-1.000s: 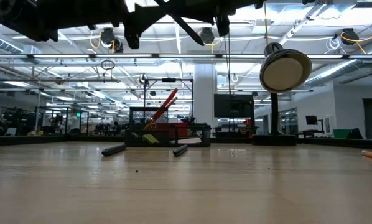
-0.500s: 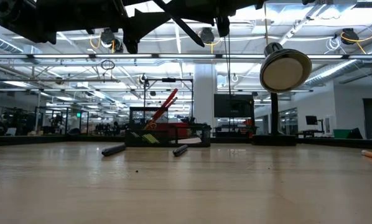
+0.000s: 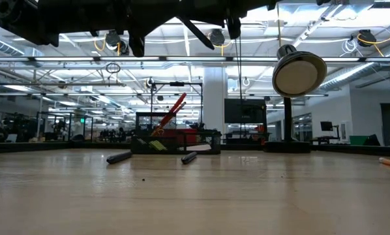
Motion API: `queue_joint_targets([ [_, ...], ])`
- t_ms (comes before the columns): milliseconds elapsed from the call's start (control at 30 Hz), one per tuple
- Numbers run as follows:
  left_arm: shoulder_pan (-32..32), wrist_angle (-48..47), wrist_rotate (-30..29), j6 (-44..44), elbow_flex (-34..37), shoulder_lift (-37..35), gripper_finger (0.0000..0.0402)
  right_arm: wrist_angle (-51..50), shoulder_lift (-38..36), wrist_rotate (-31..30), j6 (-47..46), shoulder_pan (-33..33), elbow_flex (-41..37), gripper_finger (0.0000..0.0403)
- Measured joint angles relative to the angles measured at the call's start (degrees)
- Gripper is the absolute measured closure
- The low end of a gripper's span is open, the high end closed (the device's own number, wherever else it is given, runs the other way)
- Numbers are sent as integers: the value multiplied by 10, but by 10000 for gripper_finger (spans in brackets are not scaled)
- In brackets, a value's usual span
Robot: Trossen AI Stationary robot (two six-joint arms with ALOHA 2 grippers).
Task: Pick and place office supplies into organizer
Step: Put the black pen into the black desk organizer
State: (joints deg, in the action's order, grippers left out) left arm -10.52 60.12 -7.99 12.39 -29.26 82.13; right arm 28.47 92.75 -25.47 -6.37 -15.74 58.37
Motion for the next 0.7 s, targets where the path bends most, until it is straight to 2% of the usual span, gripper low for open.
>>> queue_joint_targets([
  [233, 0, 1, 0, 0, 0, 0, 354, 0, 0, -3, 0, 0, 0, 374],
  [367, 0, 1, 0, 3, 0, 0, 345, 0, 0, -2, 0, 0, 0, 360],
  [500, 0, 1, 0, 3, 0, 0, 332, 0, 0, -2, 1, 0, 0, 361],
  [700, 0, -10, -8, 17, 0, -1, 351, -23, -1, 0, 12, -1, 0, 360],
])
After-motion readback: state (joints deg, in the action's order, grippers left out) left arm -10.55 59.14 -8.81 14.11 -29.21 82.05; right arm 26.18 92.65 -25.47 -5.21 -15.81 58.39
